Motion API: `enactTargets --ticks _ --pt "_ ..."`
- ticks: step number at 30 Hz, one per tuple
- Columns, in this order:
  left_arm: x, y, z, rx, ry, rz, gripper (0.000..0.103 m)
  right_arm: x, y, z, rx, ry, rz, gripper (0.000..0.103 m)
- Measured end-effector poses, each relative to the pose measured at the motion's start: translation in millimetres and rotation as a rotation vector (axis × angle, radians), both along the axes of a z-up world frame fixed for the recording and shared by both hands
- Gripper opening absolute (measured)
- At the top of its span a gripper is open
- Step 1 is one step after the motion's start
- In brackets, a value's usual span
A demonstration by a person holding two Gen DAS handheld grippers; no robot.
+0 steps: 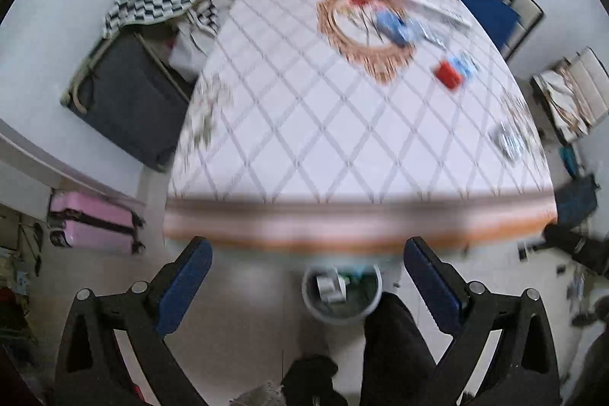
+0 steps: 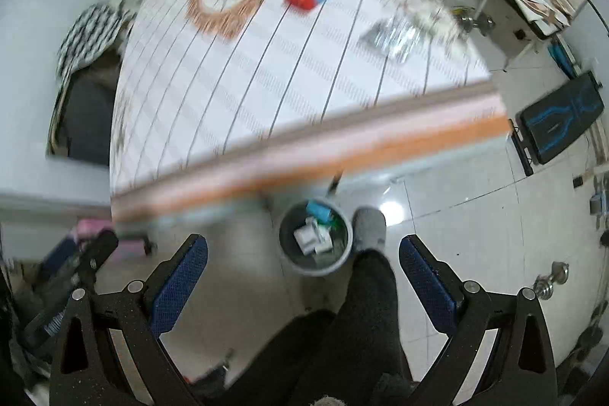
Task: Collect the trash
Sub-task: 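Move both tools back over the table, then grasp the Pure Milk carton with the right tool while the left tool grasps the blue wrapper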
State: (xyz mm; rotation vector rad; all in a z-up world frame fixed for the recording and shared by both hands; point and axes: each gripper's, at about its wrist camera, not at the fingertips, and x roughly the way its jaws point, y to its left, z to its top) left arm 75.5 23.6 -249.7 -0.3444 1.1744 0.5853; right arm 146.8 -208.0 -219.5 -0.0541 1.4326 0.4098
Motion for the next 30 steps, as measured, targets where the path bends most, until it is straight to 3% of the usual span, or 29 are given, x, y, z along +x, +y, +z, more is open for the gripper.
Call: enactTargets --ticks 5,8,13,15,16,17,18,19,22,28,30 --pt "72 35 -28 0.023 0.074 0.128 0.103 114 15 -20 0.068 0.048 -0.158 0.102" --pt "108 59 -50 -0.006 0.142 0.227 0.103 197 44 -57 0.044 0.09 -0.222 0.102" --pt "155 86 -71 -0.026 0.232 0.319 0.103 284 91 -122 0.037 0.191 -0.285 0.101" --pt "173 96 -74 -0.041 0.239 0.348 0.103 310 107 -141 0.025 0.211 -0.291 0.096" --pt "181 98 -75 -0.046 0.239 0.356 0.103 321 117 -150 0.012 0.22 -0.279 0.087" --pt "192 102 -75 -0.058 0.234 0.36 0.103 327 123 -156 0.003 0.225 -0.265 0.071" --pt "205 106 -75 -0.079 0.222 0.363 0.103 334 131 -163 -0.019 0.237 -0.233 0.066" --pt "215 108 -74 -0.098 0.211 0.366 0.103 338 137 -165 -0.039 0.242 -0.205 0.062" --pt "258 119 -76 -0.207 0.143 0.36 0.103 352 146 -155 -0.064 0.196 -0.092 0.062" --pt "338 138 -104 -0.397 0.077 0.348 0.101 392 128 -136 -0.112 0.099 -0.007 0.062" --pt "361 142 -120 -0.419 0.097 0.333 0.092 406 124 -138 -0.122 0.096 -0.001 0.062"
